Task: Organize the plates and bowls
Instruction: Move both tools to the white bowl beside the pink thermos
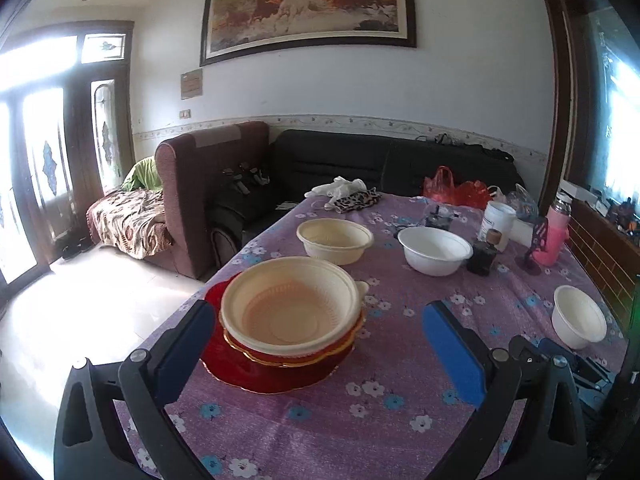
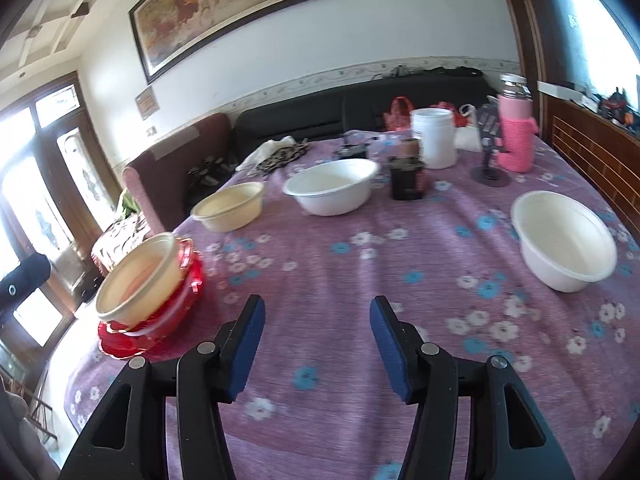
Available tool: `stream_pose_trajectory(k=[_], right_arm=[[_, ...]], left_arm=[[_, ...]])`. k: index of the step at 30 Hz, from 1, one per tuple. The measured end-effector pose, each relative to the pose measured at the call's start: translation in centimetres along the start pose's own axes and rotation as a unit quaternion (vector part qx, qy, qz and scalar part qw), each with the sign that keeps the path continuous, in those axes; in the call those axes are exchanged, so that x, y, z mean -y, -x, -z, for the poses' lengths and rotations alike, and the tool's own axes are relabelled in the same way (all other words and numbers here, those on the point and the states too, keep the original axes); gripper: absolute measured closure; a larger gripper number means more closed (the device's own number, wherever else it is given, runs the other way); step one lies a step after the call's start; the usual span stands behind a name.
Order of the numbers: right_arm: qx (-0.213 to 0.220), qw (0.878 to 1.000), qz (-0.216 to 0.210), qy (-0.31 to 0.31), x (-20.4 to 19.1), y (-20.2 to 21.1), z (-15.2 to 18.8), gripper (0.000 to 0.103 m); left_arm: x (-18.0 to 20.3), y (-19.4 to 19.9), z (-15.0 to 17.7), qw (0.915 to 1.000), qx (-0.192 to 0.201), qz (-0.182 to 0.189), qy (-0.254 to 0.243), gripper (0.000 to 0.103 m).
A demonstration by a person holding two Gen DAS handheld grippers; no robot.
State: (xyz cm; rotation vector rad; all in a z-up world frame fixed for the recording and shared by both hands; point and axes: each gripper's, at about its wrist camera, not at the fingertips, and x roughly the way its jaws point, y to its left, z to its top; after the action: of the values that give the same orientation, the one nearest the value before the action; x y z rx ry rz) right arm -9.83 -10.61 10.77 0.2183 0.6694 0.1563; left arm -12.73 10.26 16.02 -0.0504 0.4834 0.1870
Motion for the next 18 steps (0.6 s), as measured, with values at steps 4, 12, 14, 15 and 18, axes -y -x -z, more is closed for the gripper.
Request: stream_pose_trajectory(k=[4,12,14,15,18], right_arm=[[0.007,0.999,0.029,-0.03,4.7,1.2,-0.2,0.044],[0.028,0.99,0.091,-0.103,14.5,3.3,-1.1,0.044],[0.032,0.986,0.103,-0.124,16.9,3.6,-1.3,0.044],[0.033,0.985,0.108,-0.133,18.0,3.7,-1.4,0.044],[0.036,0.981,0.118,-0.152,20.6,3.8,-1.9,0.044]], left_arm=[[3.2,-0.2,0.4,0.9995,-0.009,0.016,-0.028,0.0],[9.3,-1.3,1.2,0.9946,-0.03,0.048,-0.087,0.0],[10.9,-1.7,1.4,0.9928,-0.033,0.053,-0.102,0.0],[11.6,-1.9,1.4,0.9917,-0.036,0.056,-0.11,0.0],[13.8,-2.6,1.6,0.9886,-0.044,0.066,-0.128,0.0]])
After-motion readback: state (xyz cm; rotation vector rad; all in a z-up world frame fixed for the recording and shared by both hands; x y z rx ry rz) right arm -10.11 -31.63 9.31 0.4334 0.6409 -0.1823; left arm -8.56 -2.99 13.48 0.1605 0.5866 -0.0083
